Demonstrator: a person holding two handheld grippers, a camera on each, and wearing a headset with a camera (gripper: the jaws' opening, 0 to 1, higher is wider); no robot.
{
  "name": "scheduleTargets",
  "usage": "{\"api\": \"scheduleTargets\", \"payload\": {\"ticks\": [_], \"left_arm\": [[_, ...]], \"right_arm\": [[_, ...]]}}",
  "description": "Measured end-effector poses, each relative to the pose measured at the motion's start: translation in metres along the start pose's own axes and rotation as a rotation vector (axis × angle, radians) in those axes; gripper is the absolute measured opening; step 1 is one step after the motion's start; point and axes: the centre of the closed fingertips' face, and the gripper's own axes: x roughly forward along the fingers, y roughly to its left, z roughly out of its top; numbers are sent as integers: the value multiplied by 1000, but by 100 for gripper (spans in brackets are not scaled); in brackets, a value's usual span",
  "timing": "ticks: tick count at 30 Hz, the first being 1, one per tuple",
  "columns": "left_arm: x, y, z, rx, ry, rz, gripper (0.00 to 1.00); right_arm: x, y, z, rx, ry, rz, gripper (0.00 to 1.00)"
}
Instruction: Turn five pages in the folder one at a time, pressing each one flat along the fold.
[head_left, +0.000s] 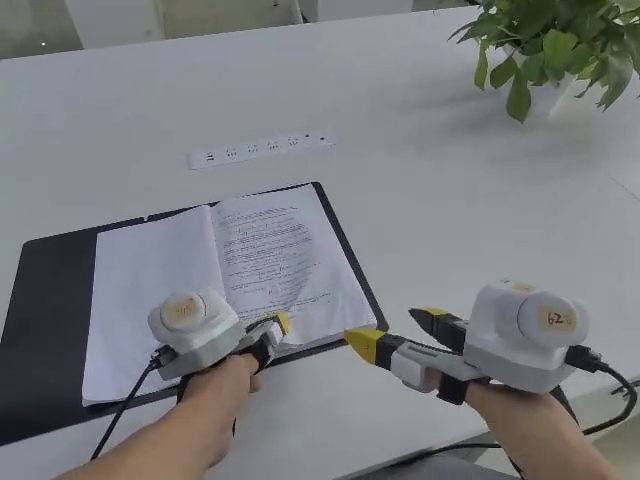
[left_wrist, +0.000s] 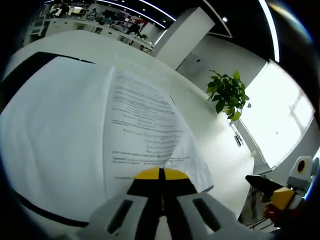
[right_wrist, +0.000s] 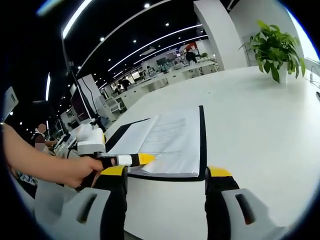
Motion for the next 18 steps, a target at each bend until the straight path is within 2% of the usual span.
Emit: {"api": "scheduleTargets", "payload": {"ticks": [1, 7, 14, 18], "left_arm": [[-1, 0, 0, -16, -4, -5, 0], [-1, 0, 0, -28, -7, -12, 0], [-4, 0, 1, -97, -29, -31, 0], [-5, -1, 3, -115, -38, -36, 0]], "right_arm": [[2, -1, 0, -4, 3, 1, 60], [20, -5, 5, 9, 1, 20, 53], [42, -10, 2, 51, 26, 44, 48], [47, -11, -1, 51, 31, 52, 46]]}}
